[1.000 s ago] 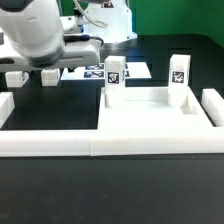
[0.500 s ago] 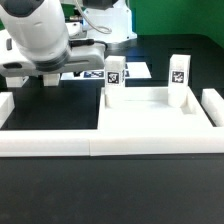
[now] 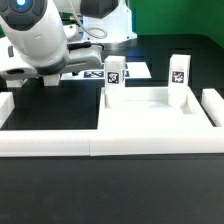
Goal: Assemble square table
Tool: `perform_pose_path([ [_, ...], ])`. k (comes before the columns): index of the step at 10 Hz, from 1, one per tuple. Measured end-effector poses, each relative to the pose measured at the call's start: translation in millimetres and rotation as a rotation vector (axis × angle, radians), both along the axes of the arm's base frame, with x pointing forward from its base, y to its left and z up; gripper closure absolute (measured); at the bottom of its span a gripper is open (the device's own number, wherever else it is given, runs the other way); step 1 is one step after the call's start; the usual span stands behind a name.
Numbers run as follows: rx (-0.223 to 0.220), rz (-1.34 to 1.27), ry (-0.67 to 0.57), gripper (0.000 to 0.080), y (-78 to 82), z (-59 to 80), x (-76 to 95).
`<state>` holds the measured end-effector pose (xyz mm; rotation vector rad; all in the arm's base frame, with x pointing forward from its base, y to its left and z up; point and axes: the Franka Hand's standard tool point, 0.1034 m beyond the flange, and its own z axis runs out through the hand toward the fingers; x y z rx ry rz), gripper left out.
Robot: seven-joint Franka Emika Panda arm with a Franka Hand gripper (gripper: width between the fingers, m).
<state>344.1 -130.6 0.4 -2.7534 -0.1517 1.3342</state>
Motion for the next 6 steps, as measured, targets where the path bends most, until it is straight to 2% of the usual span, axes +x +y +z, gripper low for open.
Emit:
perform_pose_path([
  [1,0.005,0.005,-0.003,0.0162,0.9,0.3,1.8],
  [2,0.007,0.008,-0.003,0.033,1.4,0.3,2.0],
  [3,0.011,0.013,-0.003,0.033,2.0,0.3,2.2],
  [4,0.015,0.018,-0.004,0.0529,2.7,0.3,2.4],
  [6,0.02,0.025,-0.004,0.053,3.8,0.3,2.8],
])
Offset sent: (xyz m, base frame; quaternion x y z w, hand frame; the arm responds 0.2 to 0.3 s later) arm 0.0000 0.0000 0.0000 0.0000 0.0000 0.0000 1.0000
